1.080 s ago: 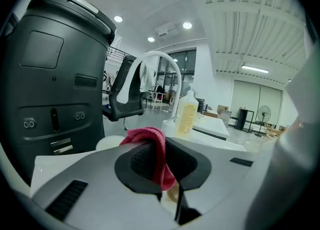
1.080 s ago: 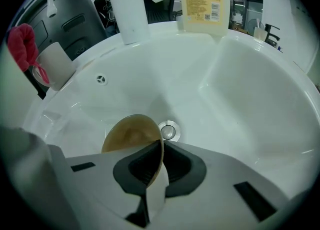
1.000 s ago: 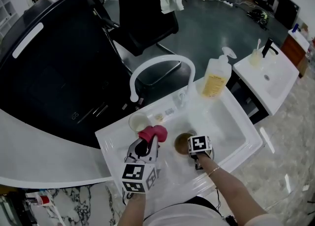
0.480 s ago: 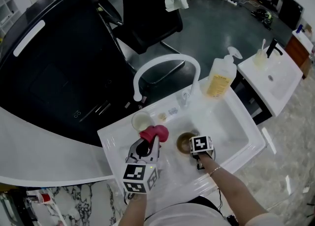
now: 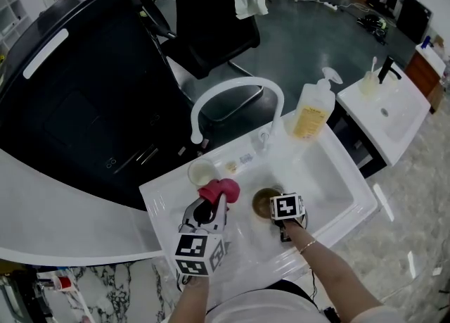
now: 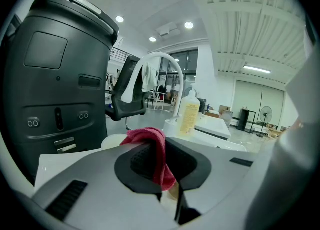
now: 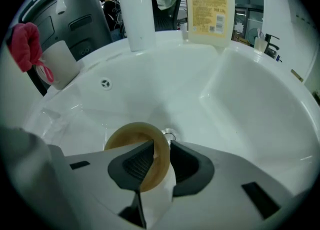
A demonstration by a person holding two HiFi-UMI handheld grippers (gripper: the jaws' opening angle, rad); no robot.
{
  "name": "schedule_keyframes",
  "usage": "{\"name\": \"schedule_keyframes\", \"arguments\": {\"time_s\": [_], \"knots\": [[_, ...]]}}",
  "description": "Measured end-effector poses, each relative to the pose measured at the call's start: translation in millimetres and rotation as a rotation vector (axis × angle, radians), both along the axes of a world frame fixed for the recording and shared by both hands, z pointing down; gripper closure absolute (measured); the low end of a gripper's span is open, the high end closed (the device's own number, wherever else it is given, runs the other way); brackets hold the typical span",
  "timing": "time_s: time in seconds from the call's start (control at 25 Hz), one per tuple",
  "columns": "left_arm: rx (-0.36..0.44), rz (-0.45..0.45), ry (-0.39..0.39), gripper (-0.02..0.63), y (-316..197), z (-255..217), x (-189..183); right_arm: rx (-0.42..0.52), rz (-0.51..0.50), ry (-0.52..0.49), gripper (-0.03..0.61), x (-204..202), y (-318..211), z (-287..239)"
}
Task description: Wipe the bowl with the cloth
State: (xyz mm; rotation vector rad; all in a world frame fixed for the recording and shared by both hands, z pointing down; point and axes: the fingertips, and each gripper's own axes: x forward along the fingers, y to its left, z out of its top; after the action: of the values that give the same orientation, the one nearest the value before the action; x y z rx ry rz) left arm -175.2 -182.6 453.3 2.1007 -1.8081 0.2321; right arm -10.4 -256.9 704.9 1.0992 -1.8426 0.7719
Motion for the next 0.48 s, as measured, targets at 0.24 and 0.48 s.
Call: {"name": "schedule_keyframes", "arguments": {"time_s": [0.24,0.48], "knots": [[0.018,0.008,0.001,0.566,6.2,-6.0,4.0,0.097,0.007,-0.035,0.468,4.3,-3.0,-37.1],[0.04,0.032,-0.005,0.567,14.0,-13.6,11.0,0.197,0.02,-0.091,0.475,9.3,3.8,-78.0]]}}
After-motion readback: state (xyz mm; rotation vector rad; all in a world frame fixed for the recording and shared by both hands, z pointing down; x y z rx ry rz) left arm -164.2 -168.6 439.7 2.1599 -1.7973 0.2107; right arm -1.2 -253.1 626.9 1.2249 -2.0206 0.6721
